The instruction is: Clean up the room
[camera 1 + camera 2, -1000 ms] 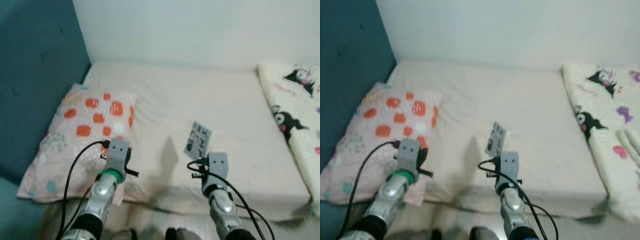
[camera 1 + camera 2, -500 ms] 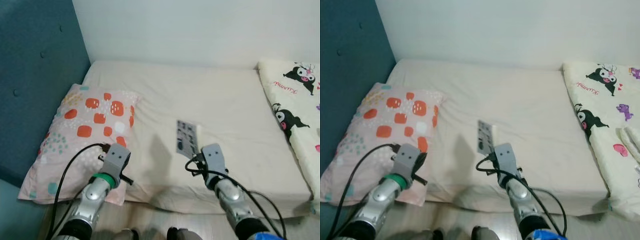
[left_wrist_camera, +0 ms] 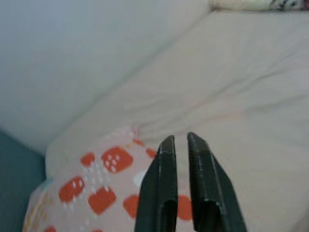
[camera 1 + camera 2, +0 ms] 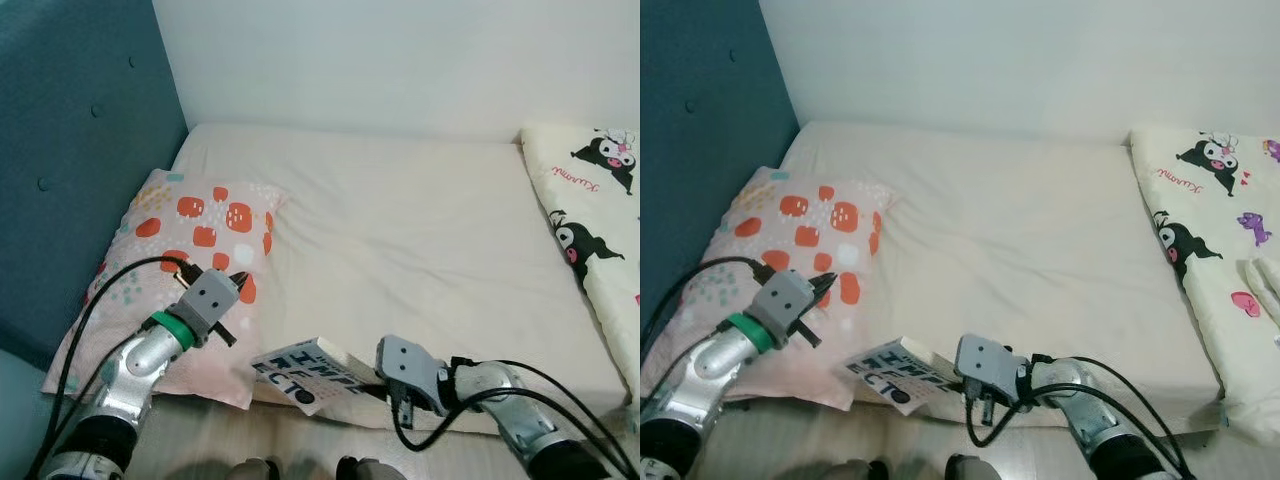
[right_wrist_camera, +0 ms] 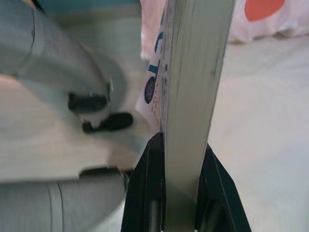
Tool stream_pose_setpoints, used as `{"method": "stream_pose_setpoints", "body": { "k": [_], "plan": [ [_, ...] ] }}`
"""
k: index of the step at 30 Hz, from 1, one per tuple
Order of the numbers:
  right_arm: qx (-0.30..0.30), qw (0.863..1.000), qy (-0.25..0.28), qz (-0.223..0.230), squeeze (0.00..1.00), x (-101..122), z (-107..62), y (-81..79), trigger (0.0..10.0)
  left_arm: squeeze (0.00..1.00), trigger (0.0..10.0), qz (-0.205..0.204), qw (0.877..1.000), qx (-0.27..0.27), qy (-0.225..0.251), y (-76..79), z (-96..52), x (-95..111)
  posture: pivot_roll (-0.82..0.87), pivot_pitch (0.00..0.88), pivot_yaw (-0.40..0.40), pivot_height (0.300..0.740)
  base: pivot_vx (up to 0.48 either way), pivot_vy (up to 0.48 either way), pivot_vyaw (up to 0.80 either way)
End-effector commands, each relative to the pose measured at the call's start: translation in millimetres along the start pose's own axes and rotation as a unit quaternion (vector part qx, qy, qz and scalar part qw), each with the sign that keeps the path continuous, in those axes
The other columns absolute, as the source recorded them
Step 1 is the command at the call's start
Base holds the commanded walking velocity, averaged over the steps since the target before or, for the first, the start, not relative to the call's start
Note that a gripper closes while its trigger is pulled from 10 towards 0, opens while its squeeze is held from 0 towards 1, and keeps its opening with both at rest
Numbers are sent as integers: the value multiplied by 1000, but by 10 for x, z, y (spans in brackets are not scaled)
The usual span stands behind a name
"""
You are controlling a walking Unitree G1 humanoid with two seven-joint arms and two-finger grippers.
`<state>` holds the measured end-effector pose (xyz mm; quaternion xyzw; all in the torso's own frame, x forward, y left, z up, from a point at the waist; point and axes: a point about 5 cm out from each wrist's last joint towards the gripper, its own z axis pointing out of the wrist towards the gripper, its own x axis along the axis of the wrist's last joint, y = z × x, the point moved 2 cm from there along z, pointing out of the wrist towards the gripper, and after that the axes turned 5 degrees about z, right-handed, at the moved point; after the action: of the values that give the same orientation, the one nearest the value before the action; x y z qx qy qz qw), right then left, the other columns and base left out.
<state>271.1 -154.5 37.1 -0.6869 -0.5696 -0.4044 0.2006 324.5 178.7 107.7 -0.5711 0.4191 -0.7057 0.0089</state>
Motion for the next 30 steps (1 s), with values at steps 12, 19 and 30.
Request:
{"method": "stream_pose_setpoints", "body": {
  "k": [12,19,30],
  "plan": [
    [24,998,56,0,0,189,-203,-11,10000,1000,10000,-7,970,-242,2,508,-277,-59,-1,65,12,740,0,0,0],
    [57,991,123,12,0,437,-275,-48,10000,1000,10000,38,948,-315,10,685,-266,-61,-11,57,19,740,0,0,0],
    [89,988,124,28,0,453,-408,-77,10000,1000,10000,-29,929,-358,86,702,-105,302,-15,70,9,740,0,0,0]
  ]
}}
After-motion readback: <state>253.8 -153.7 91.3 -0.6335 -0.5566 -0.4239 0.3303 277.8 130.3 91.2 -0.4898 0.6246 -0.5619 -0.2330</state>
